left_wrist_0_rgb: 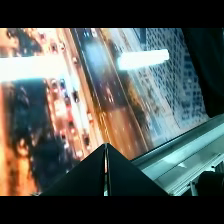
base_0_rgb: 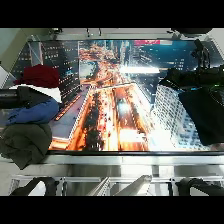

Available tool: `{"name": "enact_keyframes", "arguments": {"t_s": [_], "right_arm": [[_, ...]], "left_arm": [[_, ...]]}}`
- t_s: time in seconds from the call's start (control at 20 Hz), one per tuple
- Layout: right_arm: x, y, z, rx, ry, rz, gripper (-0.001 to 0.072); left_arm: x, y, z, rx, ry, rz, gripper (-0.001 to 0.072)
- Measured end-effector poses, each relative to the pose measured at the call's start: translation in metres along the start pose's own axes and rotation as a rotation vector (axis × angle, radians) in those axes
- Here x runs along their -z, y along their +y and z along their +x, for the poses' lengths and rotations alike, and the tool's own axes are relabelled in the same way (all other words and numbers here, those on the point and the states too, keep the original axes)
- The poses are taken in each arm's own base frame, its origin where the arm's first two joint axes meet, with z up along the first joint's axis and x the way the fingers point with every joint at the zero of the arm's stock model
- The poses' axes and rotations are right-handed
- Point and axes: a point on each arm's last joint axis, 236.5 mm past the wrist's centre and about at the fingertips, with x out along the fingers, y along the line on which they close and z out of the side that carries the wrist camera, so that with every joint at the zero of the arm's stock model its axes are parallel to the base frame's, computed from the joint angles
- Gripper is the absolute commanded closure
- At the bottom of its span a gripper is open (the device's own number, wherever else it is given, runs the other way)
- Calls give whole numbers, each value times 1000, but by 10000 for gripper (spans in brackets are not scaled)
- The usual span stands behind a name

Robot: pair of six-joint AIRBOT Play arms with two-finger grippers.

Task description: Fold the shirts.

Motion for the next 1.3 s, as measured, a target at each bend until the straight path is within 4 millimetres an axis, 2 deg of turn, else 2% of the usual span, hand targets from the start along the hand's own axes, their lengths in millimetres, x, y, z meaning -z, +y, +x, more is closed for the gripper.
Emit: {"name": "enact_keyframes", "arguments": {"t_s": [0.3,0.35,0.4,0.7,0.8,0.85,0.9,1.05,1.2,1.3], "right_arm": [[0,0,0,0,0,0,690],[0,0,0,0,0,0,690],[0,0,0,0,0,0,690],[0,0,0,0,0,0,690],[0,0,0,0,0,0,690],[0,0,0,0,0,0,690],[0,0,0,0,0,0,690],[0,0,0,0,0,0,690],[0,0,0,0,0,0,690],[0,0,0,0,0,0,690]], "left_arm": [[0,0,0,0,0,-1,681],[0,0,0,0,0,-1,494],[-1,0,0,-2,-4,0,371],[-14,7,-1,-30,-58,1,370],[-28,16,-5,-61,-119,-5,369],[-36,23,-8,-83,-153,-4,326],[-47,35,-14,-116,-192,-2,-13],[-78,81,-34,-256,-261,6,-9],[-113,146,-55,-414,-301,-1,-9],[-137,193,-61,-505,-324,-6,-9]]}}
